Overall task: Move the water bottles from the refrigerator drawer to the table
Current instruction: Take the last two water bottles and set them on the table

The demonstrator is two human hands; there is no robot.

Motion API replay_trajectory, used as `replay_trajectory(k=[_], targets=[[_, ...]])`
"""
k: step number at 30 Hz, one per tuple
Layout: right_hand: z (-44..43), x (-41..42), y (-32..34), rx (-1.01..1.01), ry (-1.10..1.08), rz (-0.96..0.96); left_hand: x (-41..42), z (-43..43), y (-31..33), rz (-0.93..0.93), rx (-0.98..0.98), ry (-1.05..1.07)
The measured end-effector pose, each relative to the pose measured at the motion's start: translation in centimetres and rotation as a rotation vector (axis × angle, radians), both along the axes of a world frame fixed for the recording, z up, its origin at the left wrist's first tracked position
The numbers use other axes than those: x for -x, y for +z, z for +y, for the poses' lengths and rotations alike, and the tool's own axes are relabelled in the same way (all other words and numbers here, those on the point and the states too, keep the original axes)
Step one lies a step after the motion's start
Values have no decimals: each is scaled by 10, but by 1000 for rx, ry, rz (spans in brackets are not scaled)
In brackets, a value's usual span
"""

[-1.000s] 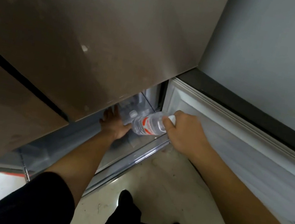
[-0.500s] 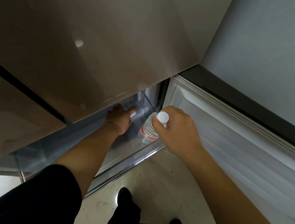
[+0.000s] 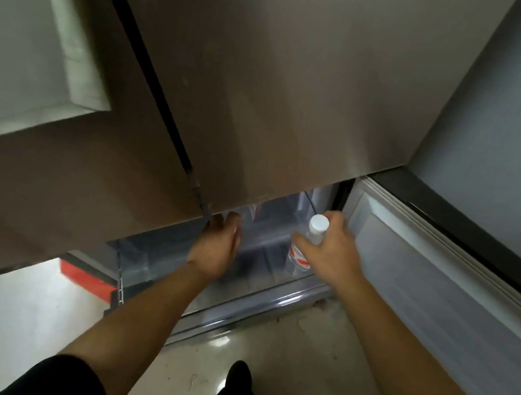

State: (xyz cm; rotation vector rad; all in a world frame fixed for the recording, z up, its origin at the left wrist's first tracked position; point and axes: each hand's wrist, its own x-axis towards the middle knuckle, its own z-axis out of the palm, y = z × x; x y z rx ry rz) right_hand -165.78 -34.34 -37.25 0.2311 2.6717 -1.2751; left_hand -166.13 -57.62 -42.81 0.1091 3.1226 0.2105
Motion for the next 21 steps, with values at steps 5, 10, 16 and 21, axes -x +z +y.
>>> replay_trajectory(k=[5,10,16,21], targets=[[-2,1,-3,-15,53,-83,-27,-8,48,82,-210,133],[0,2,-9,-35,39,-91,-63,-17,48,140,-220,202],[7,-1,-15,-7,50,-66,-77,-11,34,123,-474,442],[10,3,-14,-35,151,-32,-71,-7,24,-87,-782,564]])
